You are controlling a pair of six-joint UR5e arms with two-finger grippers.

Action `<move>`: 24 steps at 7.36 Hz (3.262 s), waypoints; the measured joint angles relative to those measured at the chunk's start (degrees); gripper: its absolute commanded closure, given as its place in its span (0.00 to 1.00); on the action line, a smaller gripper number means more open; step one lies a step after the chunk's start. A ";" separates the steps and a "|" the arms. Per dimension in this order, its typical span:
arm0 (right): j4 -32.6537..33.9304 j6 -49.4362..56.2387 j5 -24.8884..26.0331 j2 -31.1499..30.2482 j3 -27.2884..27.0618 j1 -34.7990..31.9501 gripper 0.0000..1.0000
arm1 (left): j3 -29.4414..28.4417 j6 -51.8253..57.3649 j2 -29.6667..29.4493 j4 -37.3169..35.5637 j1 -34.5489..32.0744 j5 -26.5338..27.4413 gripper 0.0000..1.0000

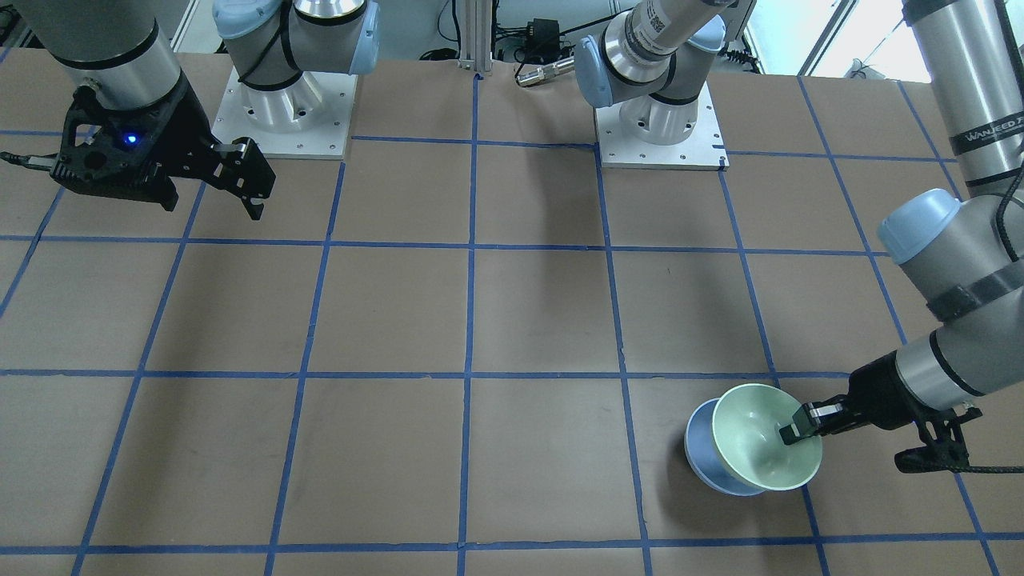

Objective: Stack green bowl on blue bowl

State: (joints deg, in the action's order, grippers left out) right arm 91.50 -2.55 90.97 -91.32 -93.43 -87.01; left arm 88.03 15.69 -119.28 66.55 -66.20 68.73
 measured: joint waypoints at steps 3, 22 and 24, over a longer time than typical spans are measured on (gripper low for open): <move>0.00 0.00 0.00 0.00 0.00 0.00 0.00 | 0.04 0.34 -1.06 -1.09 -0.07 -0.09 0.88; 0.00 0.00 0.00 0.00 0.00 0.00 0.00 | 0.02 -8.80 21.31 16.53 -13.27 16.27 0.00; 0.00 0.00 -0.02 0.00 0.00 0.00 0.00 | 0.50 -10.07 26.01 18.39 -15.95 18.44 0.00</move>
State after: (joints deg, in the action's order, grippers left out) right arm 91.49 -2.55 90.95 -91.32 -93.43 -87.01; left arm 88.52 5.62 -93.27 84.93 -82.14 87.17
